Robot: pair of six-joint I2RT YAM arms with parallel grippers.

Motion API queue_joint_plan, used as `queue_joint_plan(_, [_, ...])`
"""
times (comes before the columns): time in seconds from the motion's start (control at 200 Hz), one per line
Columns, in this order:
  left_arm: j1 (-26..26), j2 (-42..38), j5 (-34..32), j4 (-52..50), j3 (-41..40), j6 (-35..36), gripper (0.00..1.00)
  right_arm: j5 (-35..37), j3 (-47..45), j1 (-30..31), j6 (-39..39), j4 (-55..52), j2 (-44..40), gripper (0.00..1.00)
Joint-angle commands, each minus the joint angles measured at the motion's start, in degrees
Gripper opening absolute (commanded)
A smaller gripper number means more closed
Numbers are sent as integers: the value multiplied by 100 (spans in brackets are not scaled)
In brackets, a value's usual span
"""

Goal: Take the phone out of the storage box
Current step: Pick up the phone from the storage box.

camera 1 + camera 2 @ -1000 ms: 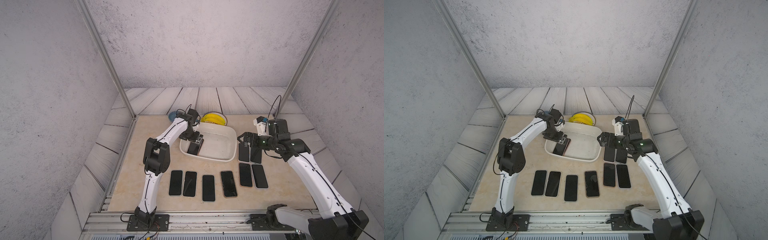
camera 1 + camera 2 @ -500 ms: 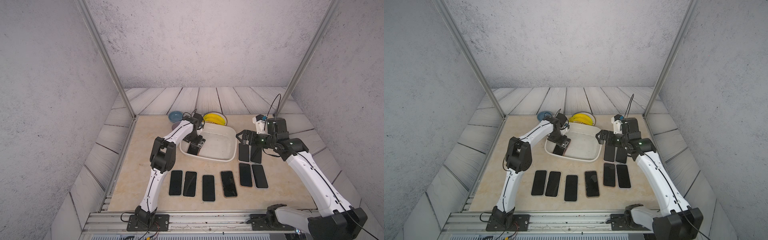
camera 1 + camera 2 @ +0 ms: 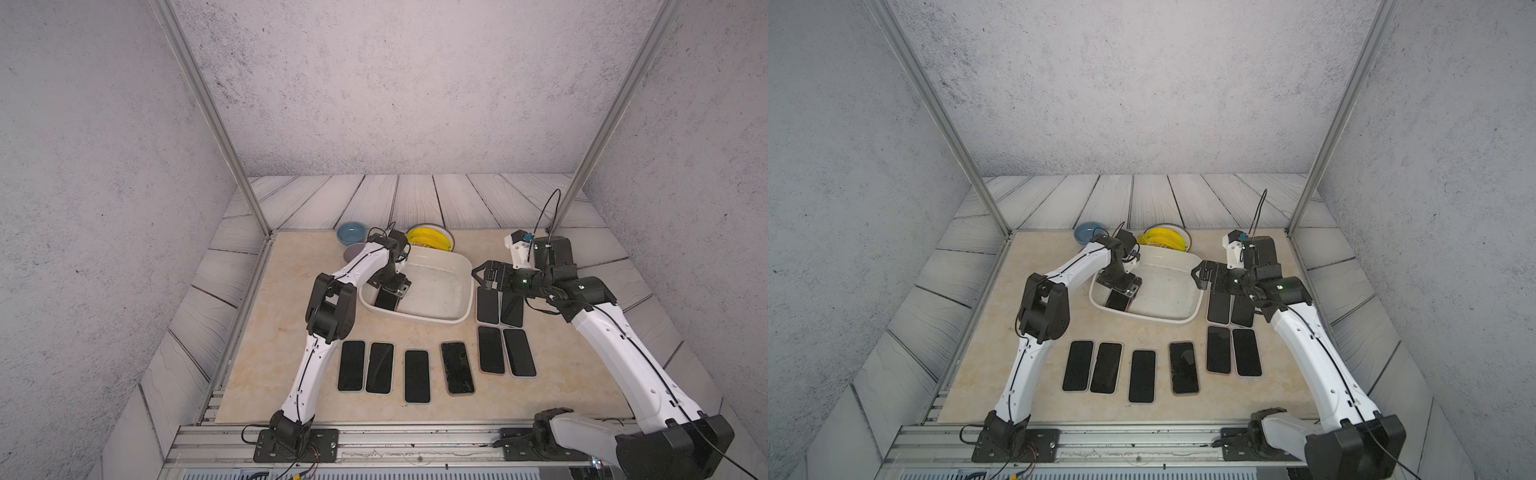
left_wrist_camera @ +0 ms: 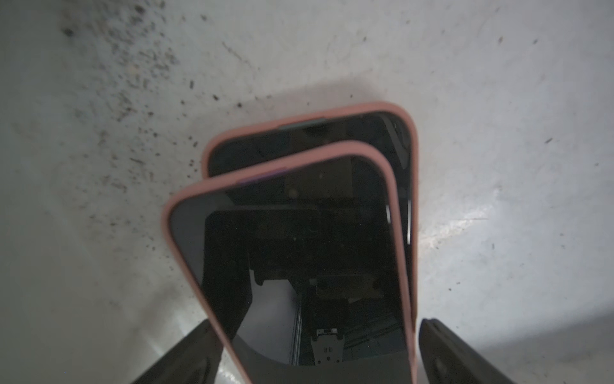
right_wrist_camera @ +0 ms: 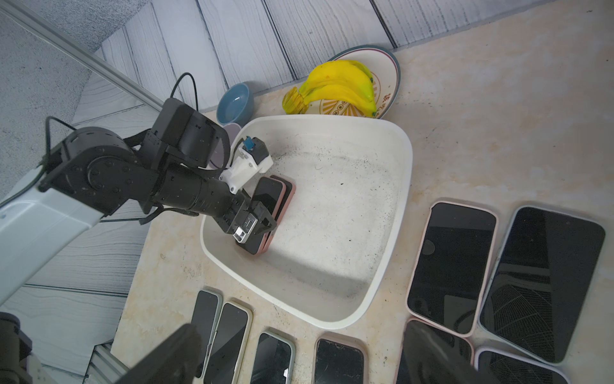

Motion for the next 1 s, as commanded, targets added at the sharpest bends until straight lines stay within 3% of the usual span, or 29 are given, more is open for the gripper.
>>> queue_joint_plan(0.0, [64,129,13,-162,127,-62,94,-34,-40,36,76,24,-66,100])
queue_joint_plan(0.065, [60,147,37,-172,135,-71,88,-29,-48,37,77,33,-68,100])
queue_joint_plan(0.17, [76,165,47,-200,179,-99,70,-25,-66,44,75,29,-79,100])
queue_joint_plan(0.35, [78,50,159,-270,238,-169,60,4,-142,35,76,46,-140,100])
queue_joint_plan(0.996, [78,-1400,1325,3,42,-972,59,-130,-226,69,376,331,-61,100])
